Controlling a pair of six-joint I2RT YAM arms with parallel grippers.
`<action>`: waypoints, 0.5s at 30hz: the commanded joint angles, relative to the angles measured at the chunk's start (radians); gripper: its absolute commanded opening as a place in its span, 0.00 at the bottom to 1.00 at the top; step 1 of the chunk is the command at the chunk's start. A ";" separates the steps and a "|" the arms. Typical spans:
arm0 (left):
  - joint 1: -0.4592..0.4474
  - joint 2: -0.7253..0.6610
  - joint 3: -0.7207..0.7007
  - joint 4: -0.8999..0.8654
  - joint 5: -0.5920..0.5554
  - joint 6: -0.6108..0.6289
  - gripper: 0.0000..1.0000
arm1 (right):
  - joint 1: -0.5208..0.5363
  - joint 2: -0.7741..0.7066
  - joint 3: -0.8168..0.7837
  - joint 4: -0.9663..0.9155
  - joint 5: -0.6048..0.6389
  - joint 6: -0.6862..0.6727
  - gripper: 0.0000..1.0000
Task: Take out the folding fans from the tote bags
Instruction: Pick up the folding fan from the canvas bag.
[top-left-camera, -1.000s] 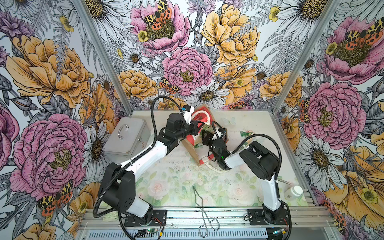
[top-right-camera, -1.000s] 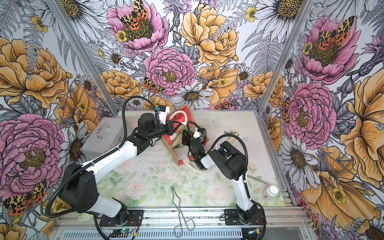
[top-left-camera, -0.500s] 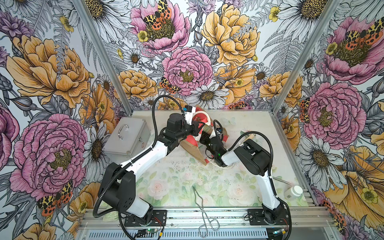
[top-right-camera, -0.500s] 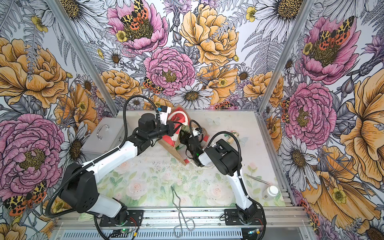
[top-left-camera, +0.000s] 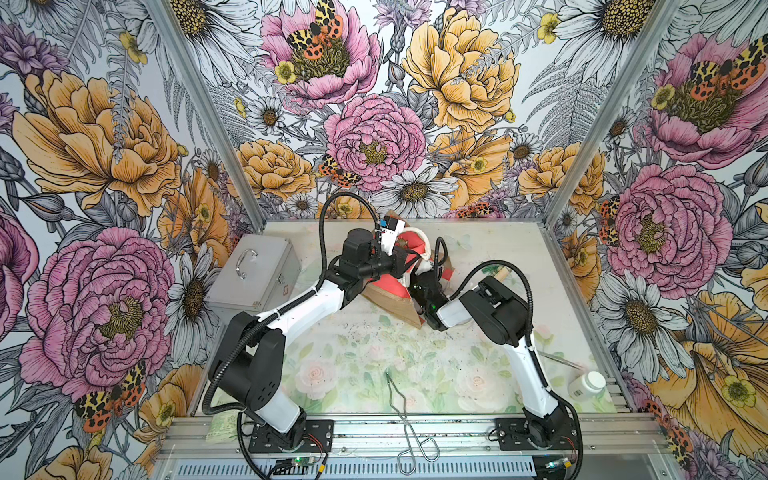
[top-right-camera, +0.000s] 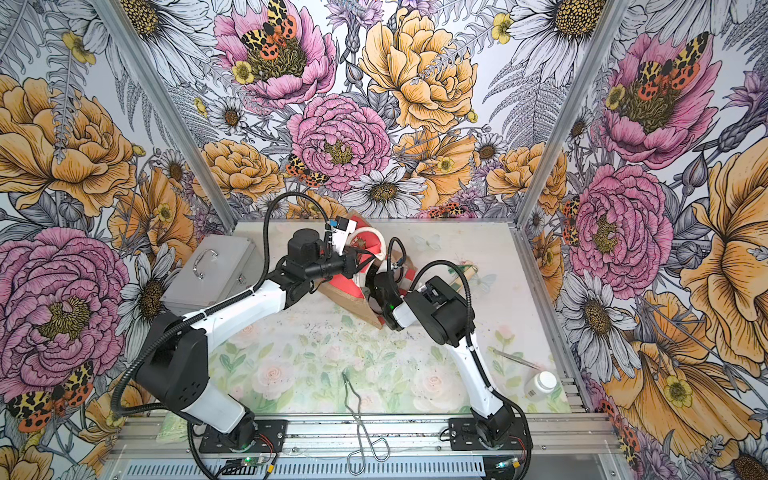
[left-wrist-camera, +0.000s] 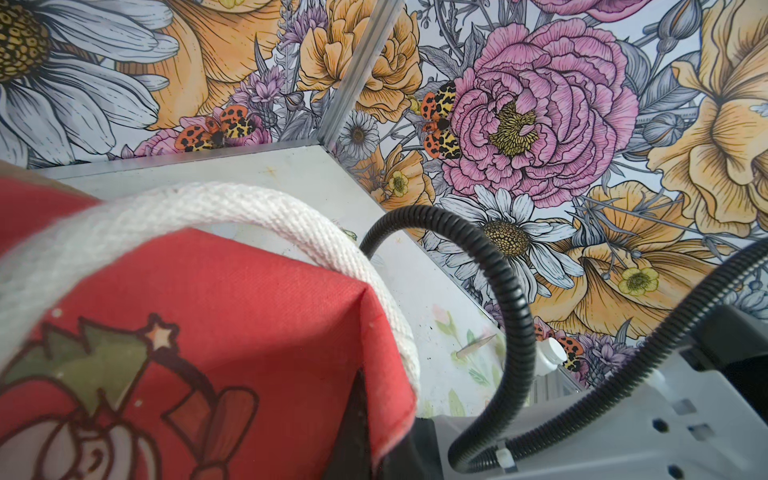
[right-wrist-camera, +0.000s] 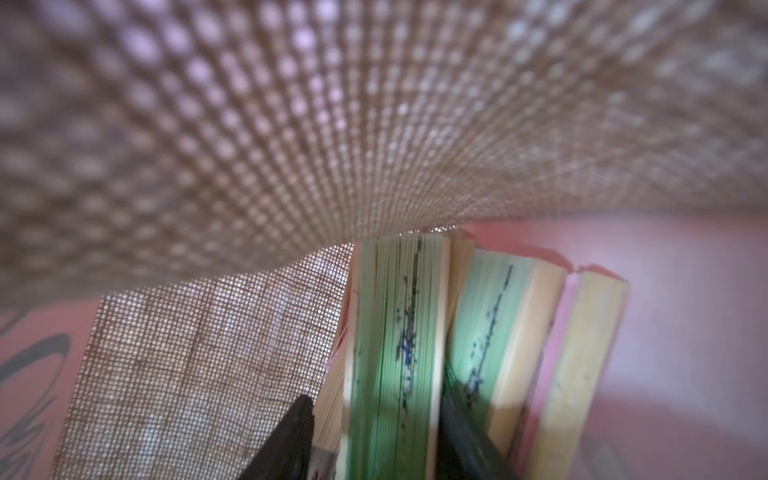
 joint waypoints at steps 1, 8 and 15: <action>-0.026 -0.023 0.055 0.158 0.217 -0.033 0.00 | -0.008 0.045 0.011 -0.063 -0.028 0.014 0.52; -0.003 -0.031 0.049 0.157 0.193 -0.046 0.00 | -0.008 0.048 -0.022 -0.004 -0.014 -0.016 0.17; 0.073 -0.024 0.009 0.211 0.129 -0.141 0.00 | 0.000 0.023 -0.104 0.275 -0.092 -0.128 0.00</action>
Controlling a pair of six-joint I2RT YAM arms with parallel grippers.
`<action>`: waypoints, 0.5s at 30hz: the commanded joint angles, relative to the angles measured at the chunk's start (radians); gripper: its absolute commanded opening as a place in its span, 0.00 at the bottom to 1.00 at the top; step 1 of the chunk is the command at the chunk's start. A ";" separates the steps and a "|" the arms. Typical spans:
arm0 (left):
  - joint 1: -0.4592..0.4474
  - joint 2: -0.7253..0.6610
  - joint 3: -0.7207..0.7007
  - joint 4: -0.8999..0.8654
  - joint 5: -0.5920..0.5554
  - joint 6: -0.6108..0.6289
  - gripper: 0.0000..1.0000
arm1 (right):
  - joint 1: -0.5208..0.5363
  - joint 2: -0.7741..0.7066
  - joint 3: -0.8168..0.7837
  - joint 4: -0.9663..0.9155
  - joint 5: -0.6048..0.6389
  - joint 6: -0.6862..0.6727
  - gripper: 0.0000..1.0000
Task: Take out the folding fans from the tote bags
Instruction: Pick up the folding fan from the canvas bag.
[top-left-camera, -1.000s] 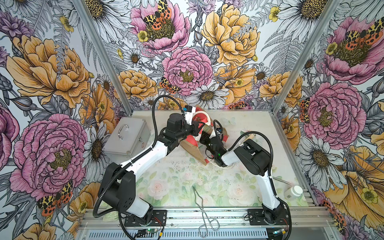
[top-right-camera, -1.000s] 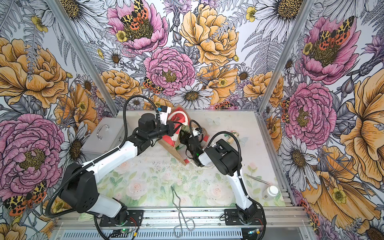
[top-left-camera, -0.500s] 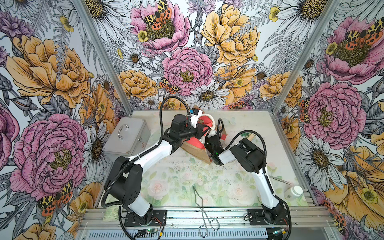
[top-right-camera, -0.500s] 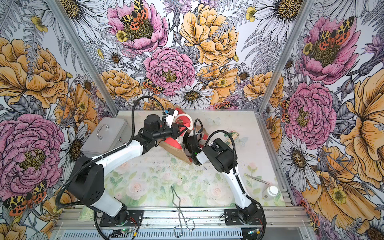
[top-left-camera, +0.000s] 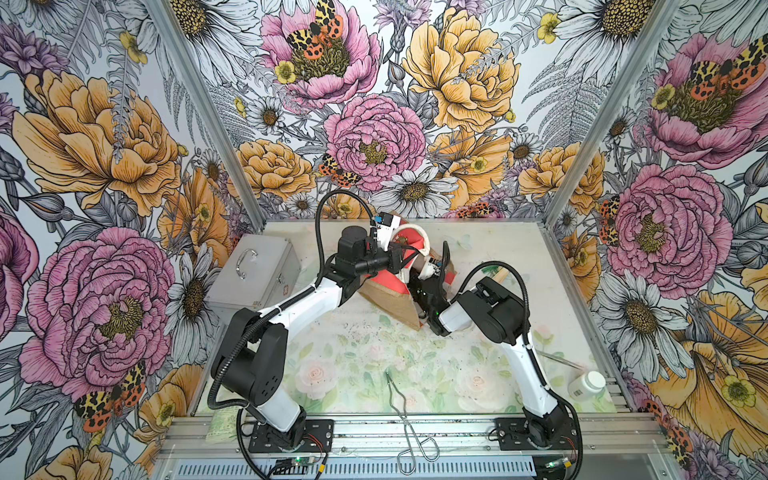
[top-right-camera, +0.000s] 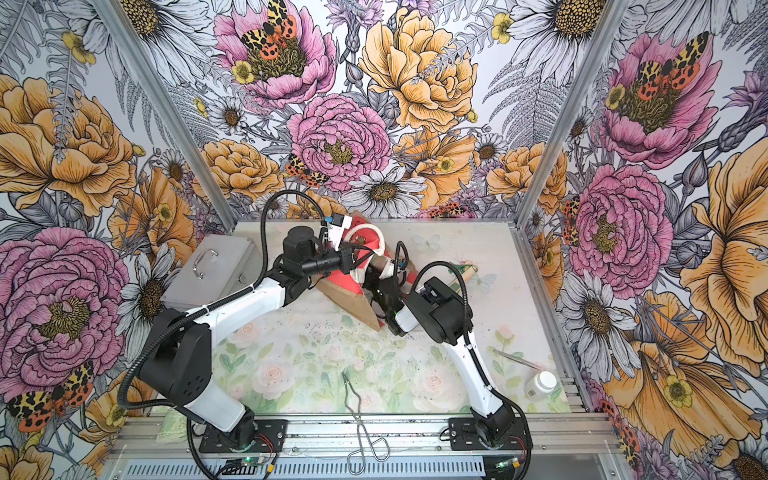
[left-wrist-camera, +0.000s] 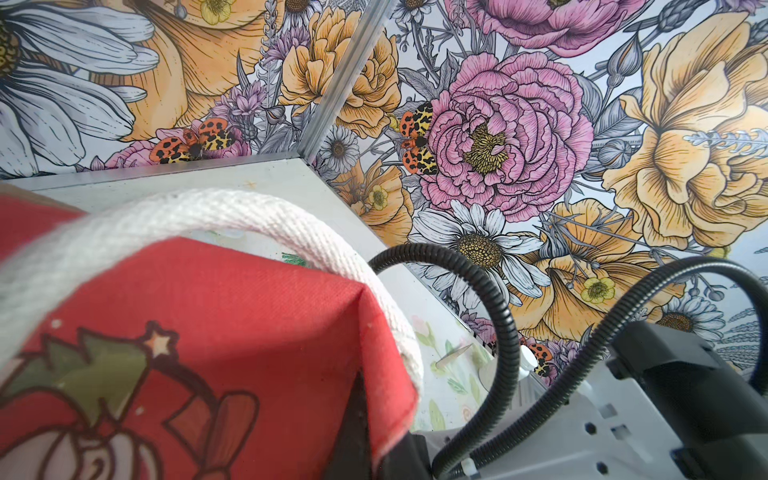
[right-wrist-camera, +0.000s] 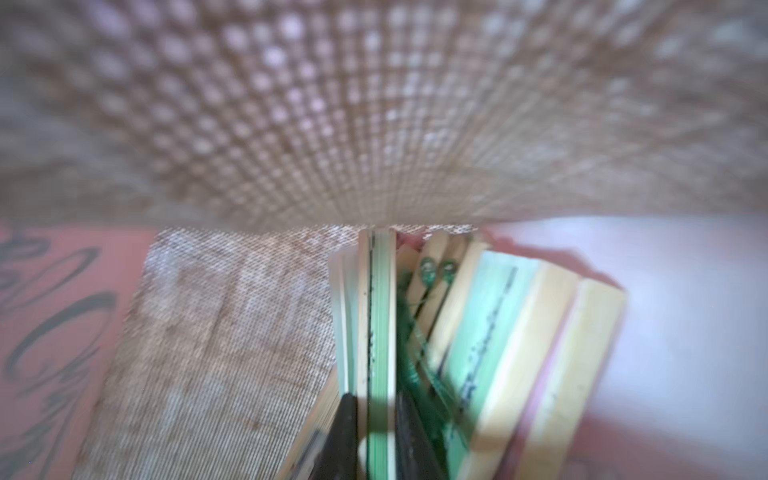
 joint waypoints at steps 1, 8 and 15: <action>0.032 -0.037 0.001 0.122 0.044 -0.071 0.00 | 0.013 -0.028 -0.038 0.110 -0.071 -0.133 0.00; 0.092 -0.036 -0.021 0.126 0.012 -0.107 0.00 | 0.095 -0.236 -0.169 0.110 -0.008 -0.377 0.00; 0.141 -0.013 -0.036 0.236 0.032 -0.210 0.00 | 0.143 -0.440 -0.323 0.110 0.024 -0.498 0.00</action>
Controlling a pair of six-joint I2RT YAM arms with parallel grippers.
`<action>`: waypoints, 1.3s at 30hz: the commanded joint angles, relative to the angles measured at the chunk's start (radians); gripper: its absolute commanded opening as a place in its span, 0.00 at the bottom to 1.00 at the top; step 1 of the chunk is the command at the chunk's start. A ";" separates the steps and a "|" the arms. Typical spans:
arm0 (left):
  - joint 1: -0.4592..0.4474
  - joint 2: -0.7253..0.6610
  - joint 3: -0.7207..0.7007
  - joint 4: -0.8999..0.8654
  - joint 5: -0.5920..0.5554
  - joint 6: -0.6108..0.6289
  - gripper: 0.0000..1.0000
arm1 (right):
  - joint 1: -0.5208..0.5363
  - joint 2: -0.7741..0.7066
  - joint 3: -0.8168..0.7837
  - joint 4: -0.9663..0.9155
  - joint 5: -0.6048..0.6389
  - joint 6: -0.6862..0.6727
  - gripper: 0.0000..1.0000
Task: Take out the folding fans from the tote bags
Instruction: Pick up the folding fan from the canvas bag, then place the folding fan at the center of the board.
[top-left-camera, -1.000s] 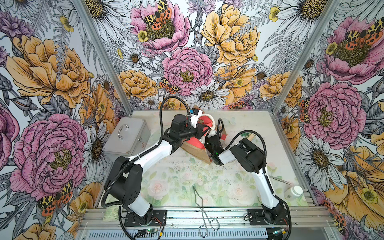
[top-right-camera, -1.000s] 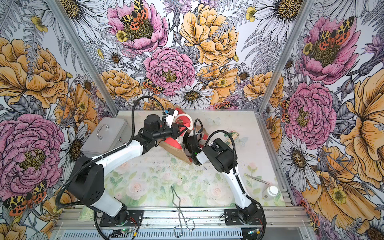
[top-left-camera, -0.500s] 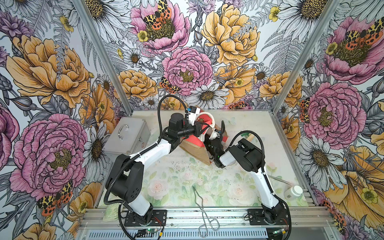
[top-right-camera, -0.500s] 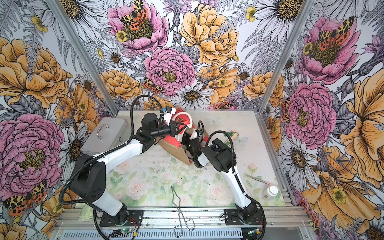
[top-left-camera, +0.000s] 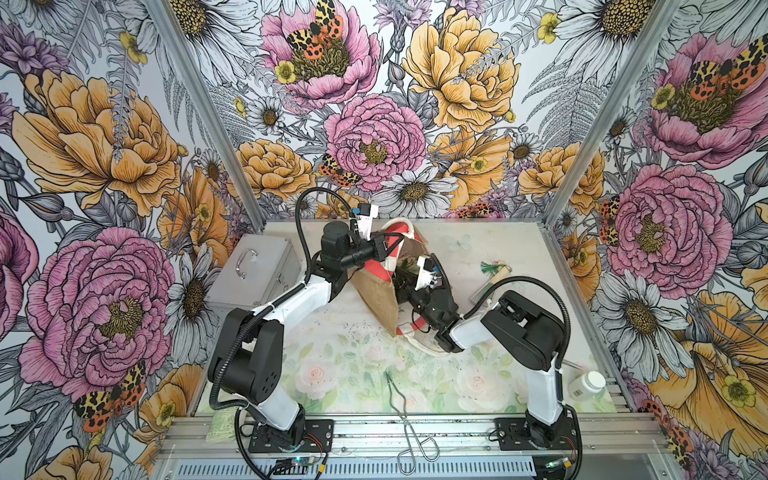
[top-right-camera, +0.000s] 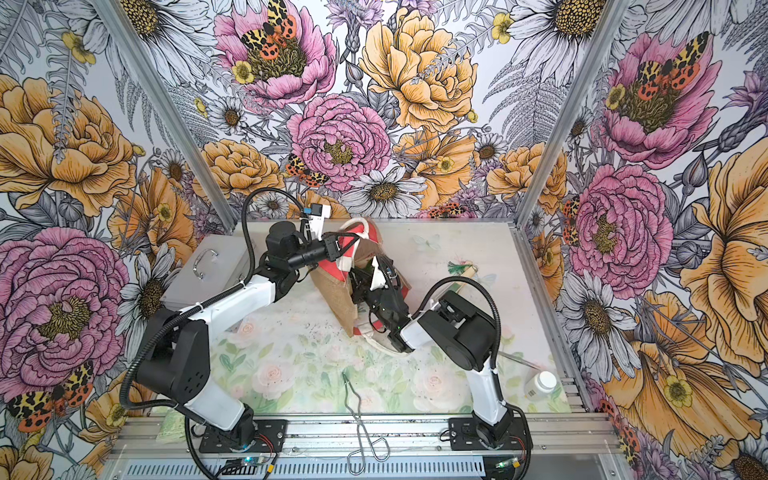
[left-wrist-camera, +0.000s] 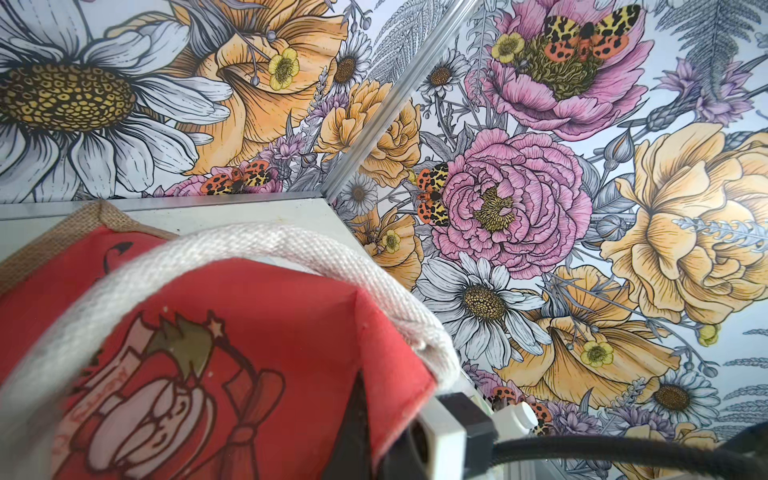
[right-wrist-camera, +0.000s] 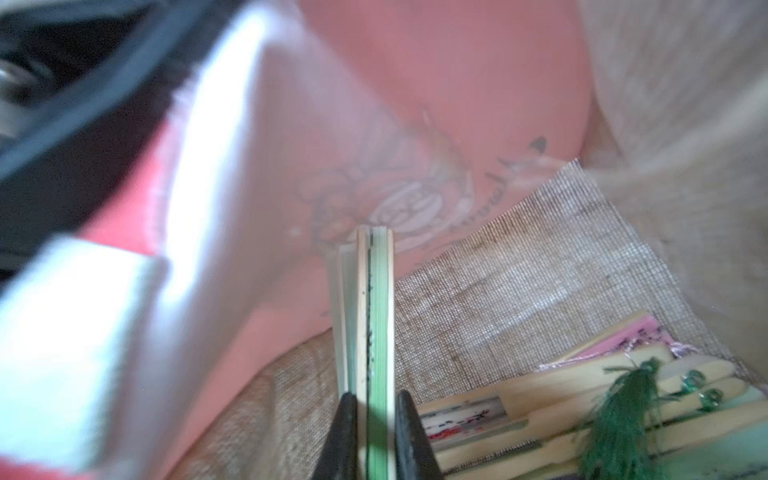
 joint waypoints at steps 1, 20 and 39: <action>0.040 -0.008 -0.029 0.158 0.026 -0.103 0.00 | 0.009 -0.084 -0.070 0.074 0.031 -0.103 0.00; 0.101 -0.034 -0.036 0.029 -0.043 -0.033 0.00 | 0.047 -0.779 -0.391 -0.255 0.034 -0.186 0.00; 0.050 0.068 0.185 -0.247 0.019 0.278 0.00 | -0.503 -1.019 0.013 -1.655 0.229 -0.031 0.00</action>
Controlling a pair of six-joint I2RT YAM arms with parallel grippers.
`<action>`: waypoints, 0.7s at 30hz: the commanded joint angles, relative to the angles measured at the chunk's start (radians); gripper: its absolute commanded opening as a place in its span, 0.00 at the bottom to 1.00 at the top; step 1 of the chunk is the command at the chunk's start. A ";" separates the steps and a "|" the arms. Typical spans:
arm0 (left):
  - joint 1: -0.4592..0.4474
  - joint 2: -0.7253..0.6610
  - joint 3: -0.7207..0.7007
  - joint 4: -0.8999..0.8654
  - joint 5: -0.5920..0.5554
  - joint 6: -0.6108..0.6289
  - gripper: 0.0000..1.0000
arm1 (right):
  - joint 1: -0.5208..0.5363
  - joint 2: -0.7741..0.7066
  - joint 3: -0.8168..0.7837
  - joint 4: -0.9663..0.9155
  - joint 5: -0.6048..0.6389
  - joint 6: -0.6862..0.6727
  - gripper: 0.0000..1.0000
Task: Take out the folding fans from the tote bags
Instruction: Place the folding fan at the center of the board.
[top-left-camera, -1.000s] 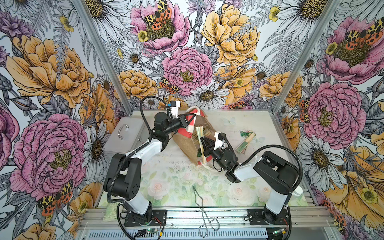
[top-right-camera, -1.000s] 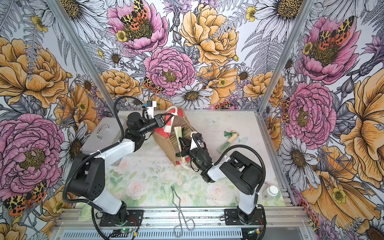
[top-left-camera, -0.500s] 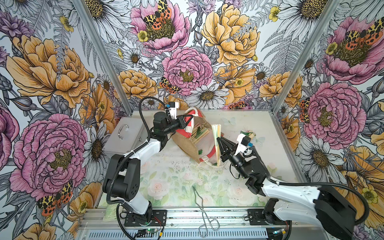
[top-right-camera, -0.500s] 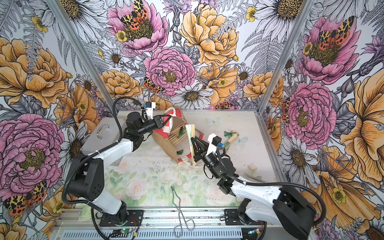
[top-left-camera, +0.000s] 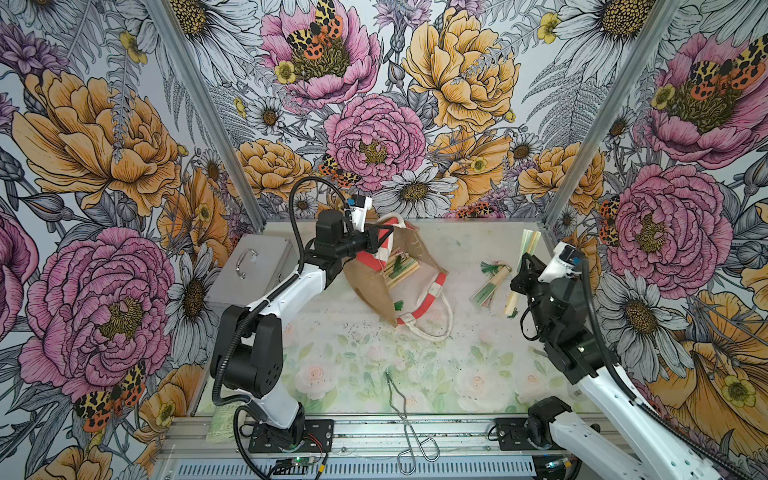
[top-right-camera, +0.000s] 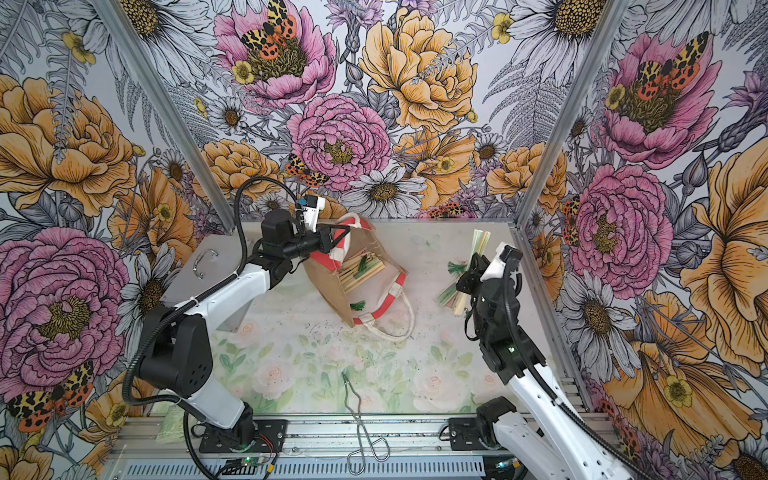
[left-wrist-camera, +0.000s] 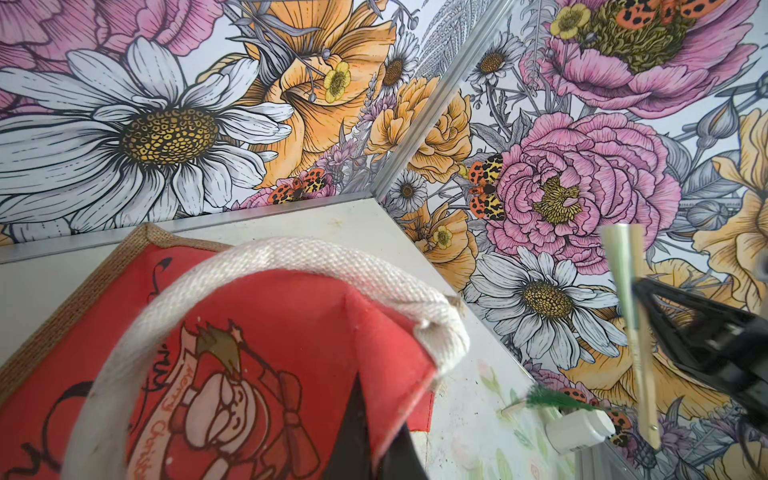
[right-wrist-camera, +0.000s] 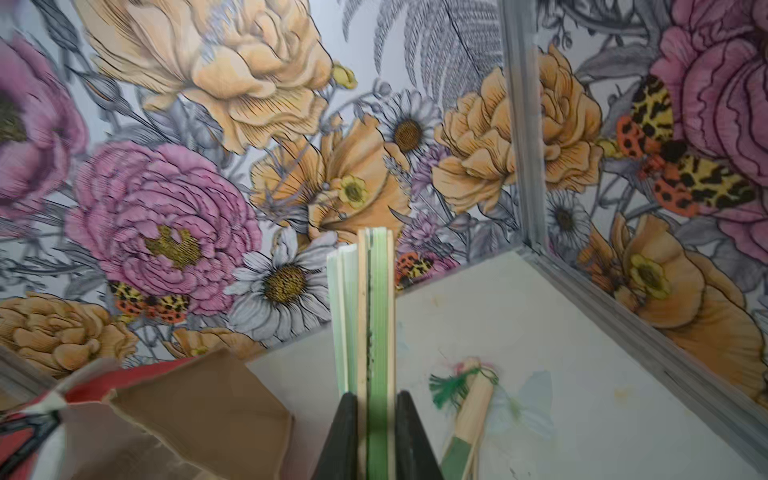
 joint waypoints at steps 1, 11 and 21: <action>-0.006 0.025 0.044 -0.009 0.048 0.056 0.00 | -0.073 0.170 0.077 -0.198 -0.113 0.070 0.00; -0.110 0.029 0.138 -0.331 -0.109 0.349 0.00 | -0.147 0.701 0.295 -0.208 -0.154 0.073 0.00; -0.110 0.046 0.154 -0.306 0.021 0.417 0.00 | -0.183 0.830 0.321 -0.203 -0.315 0.031 0.36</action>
